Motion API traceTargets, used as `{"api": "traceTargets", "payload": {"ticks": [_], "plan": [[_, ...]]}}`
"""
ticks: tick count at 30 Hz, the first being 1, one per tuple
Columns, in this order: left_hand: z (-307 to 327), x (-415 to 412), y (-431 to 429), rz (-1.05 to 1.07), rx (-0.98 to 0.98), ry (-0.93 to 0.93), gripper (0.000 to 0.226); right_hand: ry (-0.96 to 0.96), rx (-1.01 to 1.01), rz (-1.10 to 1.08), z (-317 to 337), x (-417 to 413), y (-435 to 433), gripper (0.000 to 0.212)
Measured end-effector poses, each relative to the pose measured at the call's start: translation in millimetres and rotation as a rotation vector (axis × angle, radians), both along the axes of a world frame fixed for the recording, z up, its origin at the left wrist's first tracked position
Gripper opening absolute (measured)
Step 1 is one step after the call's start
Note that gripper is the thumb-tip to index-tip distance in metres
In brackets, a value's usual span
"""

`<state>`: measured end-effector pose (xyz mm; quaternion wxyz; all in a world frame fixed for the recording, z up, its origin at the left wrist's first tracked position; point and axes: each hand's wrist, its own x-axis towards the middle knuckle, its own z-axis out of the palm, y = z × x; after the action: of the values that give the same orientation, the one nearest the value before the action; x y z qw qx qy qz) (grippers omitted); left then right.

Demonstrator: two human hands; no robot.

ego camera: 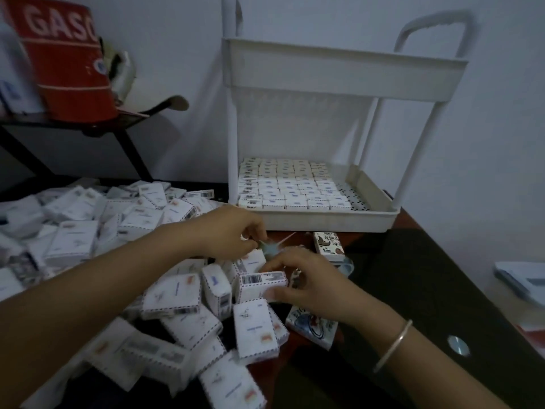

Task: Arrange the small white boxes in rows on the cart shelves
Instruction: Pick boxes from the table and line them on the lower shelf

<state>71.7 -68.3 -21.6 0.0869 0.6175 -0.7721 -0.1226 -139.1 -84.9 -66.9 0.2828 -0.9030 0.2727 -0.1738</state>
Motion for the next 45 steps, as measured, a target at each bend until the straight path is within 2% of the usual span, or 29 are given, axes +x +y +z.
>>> {"api": "traceTargets", "payload": {"ticks": [6, 10, 12, 18, 24, 26, 29, 32, 34, 36, 40, 45], "plan": [[-14, -6, -13, 0.019, 0.137, -0.222, 0.033, -0.033, -0.075, -0.126, -2, -16, -3, 0.025], [-18, -11, -19, 0.068, 0.126, -0.189, 0.04, -0.085, -0.015, -0.212, -2, -31, -8, 0.022], [-19, -14, -23, 0.059, 0.144, -0.142, 0.038, -0.12, 0.043, -0.268, -2, -37, -11, 0.02], [-23, -22, -36, 0.031, 0.19, -0.142, 0.056, -0.279, 0.249, -0.406, -6, -54, -24, 0.013], [-27, -33, -54, -0.051, 0.193, -0.24, 0.047, -0.443, 0.474, -0.454, -6, -61, -35, 0.026], [-30, -33, -60, -0.029, 0.178, -0.182, 0.05, -0.478, 0.53, -0.431, -5, -62, -40, 0.035], [-30, -33, -69, -0.014, 0.118, -0.082, 0.054, -0.466, 0.507, -0.426, -3, -67, -51, 0.049], [-23, -34, -81, -0.016, 0.08, 0.131, 0.047, -0.423, 0.482, -0.385, 4, -72, -64, 0.056], [-14, -35, -92, -0.007, 0.099, 0.255, 0.032, -0.403, 0.456, -0.357, 10, -75, -76, 0.05], [-5, -36, -103, 0.012, 0.142, 0.381, 0.027, -0.39, 0.434, -0.36, 18, -76, -91, 0.039], [6, -40, -139, 0.074, 0.098, 0.632, 0.03, -0.51, 0.464, -0.439, 33, -71, -137, 0.028], [10, -39, -195, 0.313, 0.121, 0.968, 0.034, -0.625, 0.474, -0.65, 43, -50, -211, 0.03]]}}
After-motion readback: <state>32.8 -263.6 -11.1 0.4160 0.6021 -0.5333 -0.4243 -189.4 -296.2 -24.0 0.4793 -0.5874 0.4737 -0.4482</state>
